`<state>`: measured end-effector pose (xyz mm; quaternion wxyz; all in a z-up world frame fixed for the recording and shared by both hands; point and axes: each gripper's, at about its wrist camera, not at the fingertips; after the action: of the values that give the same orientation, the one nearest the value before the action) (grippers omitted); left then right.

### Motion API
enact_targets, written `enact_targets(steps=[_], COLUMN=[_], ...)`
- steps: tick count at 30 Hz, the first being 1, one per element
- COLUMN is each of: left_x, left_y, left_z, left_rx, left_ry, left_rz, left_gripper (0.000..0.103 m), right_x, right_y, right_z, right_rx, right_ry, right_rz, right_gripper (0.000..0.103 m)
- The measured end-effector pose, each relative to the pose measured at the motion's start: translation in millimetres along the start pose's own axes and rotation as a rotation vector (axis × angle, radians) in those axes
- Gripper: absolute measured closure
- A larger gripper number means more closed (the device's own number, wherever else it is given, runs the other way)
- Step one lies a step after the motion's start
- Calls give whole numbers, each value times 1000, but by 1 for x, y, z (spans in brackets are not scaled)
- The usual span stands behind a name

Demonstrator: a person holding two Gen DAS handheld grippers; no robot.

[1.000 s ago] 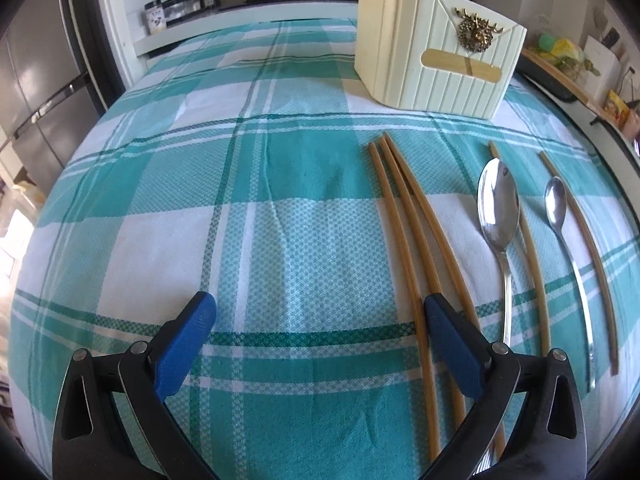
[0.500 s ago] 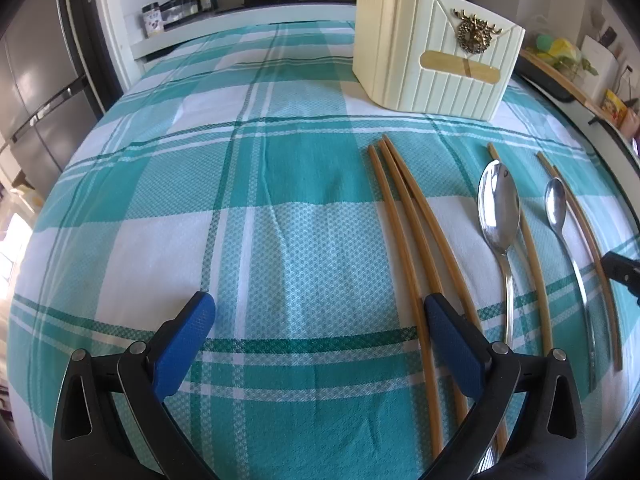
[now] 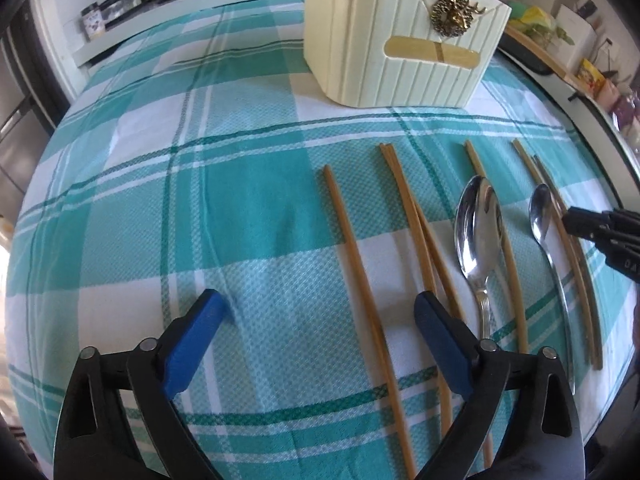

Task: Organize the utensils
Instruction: 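Lower the right tool onto a wooden chopstick and open it, then close the right tool on the chopstick and lift it, then carry the chopstick over the cream caddy and lower it inside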

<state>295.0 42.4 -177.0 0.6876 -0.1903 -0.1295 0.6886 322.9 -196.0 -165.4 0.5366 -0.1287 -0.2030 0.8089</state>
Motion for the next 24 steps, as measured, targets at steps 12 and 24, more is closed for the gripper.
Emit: enact_targets(steps=[12,24], left_x=[-11,-2], left_y=[-50,-59], left_z=[-19,26], left_rx=[47,-136], left_ry=[32,124], left_rz=[-30,48], left_gripper=[67,100], right_x=[-14,-35], right_y=[-53,-64], right_z=[-29,26], right_rx=[55,-174], right_ry=[-43,-167], right_rz=[-26,-136], right_gripper=[91,97])
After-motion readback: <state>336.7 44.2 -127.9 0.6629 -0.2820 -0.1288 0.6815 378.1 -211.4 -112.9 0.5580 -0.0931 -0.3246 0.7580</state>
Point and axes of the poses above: each gripper's, at about its wrist camera, not at the fingertips, and z roughly against the way its jaws point, x to its left, y to its underside, and after that the axes turned 6 degrees about z, right-handed
